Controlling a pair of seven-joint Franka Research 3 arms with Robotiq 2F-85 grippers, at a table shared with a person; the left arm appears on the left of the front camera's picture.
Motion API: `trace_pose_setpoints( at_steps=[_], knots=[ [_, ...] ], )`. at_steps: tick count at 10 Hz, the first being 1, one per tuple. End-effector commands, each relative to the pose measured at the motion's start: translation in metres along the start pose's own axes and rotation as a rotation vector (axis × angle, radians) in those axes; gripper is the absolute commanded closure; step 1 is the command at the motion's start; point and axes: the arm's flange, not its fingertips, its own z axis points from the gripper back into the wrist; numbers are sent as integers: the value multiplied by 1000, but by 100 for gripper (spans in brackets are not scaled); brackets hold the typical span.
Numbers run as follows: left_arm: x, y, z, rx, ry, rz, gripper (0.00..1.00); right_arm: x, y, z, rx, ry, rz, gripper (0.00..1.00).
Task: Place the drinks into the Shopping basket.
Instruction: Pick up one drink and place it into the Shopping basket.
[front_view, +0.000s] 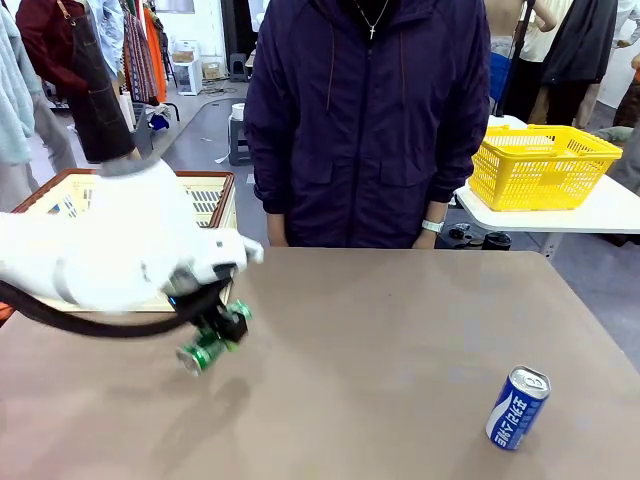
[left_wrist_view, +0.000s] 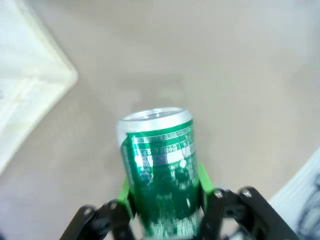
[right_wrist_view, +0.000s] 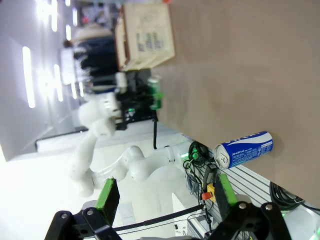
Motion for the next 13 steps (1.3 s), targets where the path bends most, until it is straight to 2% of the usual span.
trace_pose_setpoints(
  at_steps=[1,3,5,6,9,11,13],
  knots=[
    [-4,26,105,7,-81,108,100,-2,3,1,-6,8,-10,0],
    [-10,51,146,9,-79,200,100,-2,3,1,-6,8,-10,0],
    [-34,70,161,-84,-132,295,100,-2,3,1,-6,8,-10,0],
    [-20,60,165,-7,-104,201,100,-2,3,1,-6,8,-10,0],
    [-25,67,163,-26,-97,237,100,-2,3,1,-6,8,-10,0],
    [23,89,175,17,-7,392,100,-2,3,1,-6,8,-10,0],
    [83,112,185,47,-17,572,100,-2,3,1,-6,8,-10,0]
  ],
)
